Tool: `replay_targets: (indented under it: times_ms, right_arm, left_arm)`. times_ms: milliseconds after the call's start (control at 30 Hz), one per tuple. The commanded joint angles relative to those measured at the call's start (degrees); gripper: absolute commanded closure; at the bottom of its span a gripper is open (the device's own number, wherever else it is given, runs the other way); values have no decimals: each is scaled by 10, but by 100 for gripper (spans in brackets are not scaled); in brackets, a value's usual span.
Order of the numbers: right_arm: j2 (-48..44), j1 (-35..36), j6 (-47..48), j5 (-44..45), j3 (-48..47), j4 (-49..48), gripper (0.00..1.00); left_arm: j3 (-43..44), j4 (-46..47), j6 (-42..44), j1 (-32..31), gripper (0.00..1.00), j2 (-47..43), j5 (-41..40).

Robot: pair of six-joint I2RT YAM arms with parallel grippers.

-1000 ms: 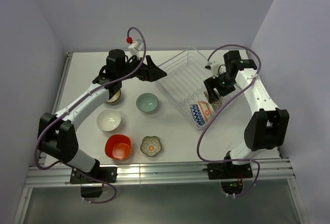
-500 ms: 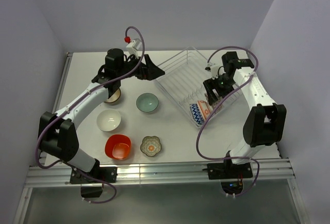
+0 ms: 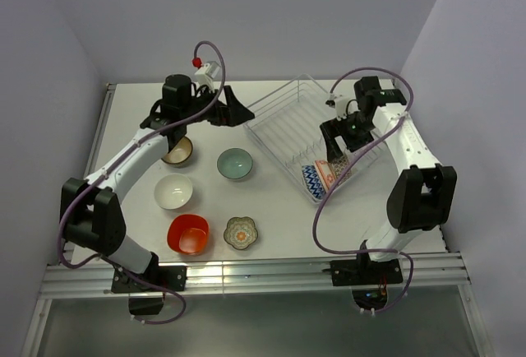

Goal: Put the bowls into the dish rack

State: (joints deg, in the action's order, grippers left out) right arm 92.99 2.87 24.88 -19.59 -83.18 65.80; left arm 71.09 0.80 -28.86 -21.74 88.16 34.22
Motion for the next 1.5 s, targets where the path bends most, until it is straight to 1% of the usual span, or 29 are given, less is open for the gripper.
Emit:
replay_targets:
  times_ms: [0, 67, 100, 167, 200, 233, 300, 367, 400, 533, 600, 667, 733, 833, 933, 967, 1067, 1167, 1233, 1333, 1367, 1400, 1433, 1467]
  right_arm:
    - [-7, -13, -9, -27, -59, 8, 0]
    - [-8, -22, -12, -40, -81, 13, 0]
    - [-8, -24, -12, -47, -105, 16, 0]
    - [-13, -42, -14, -63, -138, 19, 0]
    - [-19, -46, -14, -69, -149, 17, 0]
    - [-24, -47, -15, -77, -159, 13, 0]
    - [-38, -49, -30, -85, -181, -2, 0]
    - [-47, -52, -48, -96, -200, -26, 0]
    - [-52, -51, -55, -98, -208, -33, 0]
    - [-58, -51, -99, -118, -261, -60, 0]
    - [-52, -51, -120, -134, -306, -63, 0]
    - [-47, -51, -128, -141, -340, -66, 0]
    - [-52, -51, -137, -149, -347, -80, 0]
    - [-67, -52, -152, -143, -328, -106, 0]
    - [-83, -52, -164, -145, -300, -120, 0]
    - [-86, -51, -164, -149, -289, -119, 0]
    - [-94, -51, -170, -163, -260, -117, 0]
    - [-96, -51, -186, -168, -222, -120, 0]
    - [-94, -52, -193, -173, -200, -112, 0]
    - [-105, -52, -208, -179, -164, -124, 0]
    - [-112, -52, -209, -180, -156, -126, 0]
    - [-116, -52, -212, -180, -143, -131, 0]
    - [-118, -51, -213, -180, -139, -133, 0]
    - [-121, -51, -214, -180, -136, -133, 0]
  left_arm:
    - [37, -87, 64, 19, 1, 12, -1]
    - [46, -120, 92, 38, 1, 24, 5]
    - [47, -152, 124, 44, 0, 25, 8]
    - [48, -176, 162, 56, 1, 28, 2]
    - [48, -187, 206, 57, 1, 29, 1]
    - [46, -205, 227, 57, 1, 30, 1]
    - [46, -221, 271, 57, 1, 41, -27]
    - [57, -258, 282, 57, 3, 69, -56]
    - [62, -268, 316, 57, 8, 78, -62]
    - [75, -292, 337, 54, 14, 121, -78]
    - [74, -298, 348, 50, 17, 144, -92]
    - [73, -302, 357, 49, 19, 163, -86]
    - [69, -302, 362, 47, 22, 174, -75]
    - [56, -295, 376, 41, 25, 179, -63]
    - [46, -292, 387, 31, 31, 184, -64]
    - [42, -289, 386, 30, 37, 187, -64]
    - [26, -273, 375, 27, 48, 188, -71]
    - [17, -272, 369, 19, 55, 191, -73]
    - [9, -264, 366, 13, 57, 190, -76]
    - [1, -258, 361, 5, 66, 186, -83]
    - [1, -257, 358, 4, 74, 185, -79]
    - [0, -257, 357, 2, 78, 179, -78]
    - [0, -257, 355, 1, 87, 175, -76]
    - [-2, -258, 356, 1, 92, 167, -72]
